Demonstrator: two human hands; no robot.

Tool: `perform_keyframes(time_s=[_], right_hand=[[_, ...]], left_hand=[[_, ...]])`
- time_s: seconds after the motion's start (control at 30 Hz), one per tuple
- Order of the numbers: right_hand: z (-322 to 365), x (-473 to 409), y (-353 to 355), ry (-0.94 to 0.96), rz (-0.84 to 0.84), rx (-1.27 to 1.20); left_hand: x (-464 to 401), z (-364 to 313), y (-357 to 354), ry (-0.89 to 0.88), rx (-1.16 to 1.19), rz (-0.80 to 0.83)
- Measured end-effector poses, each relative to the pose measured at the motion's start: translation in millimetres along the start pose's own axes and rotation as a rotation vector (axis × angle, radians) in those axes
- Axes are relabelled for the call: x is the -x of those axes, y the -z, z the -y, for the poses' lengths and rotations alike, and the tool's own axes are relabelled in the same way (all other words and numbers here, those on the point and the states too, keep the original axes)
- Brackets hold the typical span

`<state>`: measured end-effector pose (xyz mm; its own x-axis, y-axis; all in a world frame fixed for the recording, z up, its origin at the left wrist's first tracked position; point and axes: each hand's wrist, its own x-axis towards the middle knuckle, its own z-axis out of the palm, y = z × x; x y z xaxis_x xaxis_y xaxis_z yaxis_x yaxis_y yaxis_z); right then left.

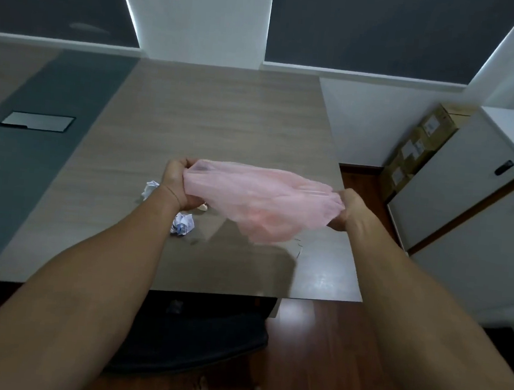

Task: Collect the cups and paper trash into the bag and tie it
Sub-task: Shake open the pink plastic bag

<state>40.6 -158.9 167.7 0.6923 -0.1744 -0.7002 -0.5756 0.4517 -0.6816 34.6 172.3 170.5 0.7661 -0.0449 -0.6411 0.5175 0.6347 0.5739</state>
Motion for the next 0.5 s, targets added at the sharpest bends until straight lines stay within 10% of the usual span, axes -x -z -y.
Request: perform_keyframes(time_s=[0.17, 0.33, 0.4, 0.5], right_hand=[[-2, 16, 19, -0.080, 0.188, -0.175], [-7, 29, -8, 0.031, 0.422, -0.172], [-5, 24, -18, -0.005, 0.473, -0.146], [2, 21, -30, 0.033, 0.545, -0.079]], left_hand=[[-22, 14, 20, -0.097, -0.289, -0.054], [-19, 46, -19, -0.826, -1.191, -0.462], [-15, 53, -44, -1.089, -1.503, -0.250], [-12, 65, -79, -1.007, -1.774, 0.072]])
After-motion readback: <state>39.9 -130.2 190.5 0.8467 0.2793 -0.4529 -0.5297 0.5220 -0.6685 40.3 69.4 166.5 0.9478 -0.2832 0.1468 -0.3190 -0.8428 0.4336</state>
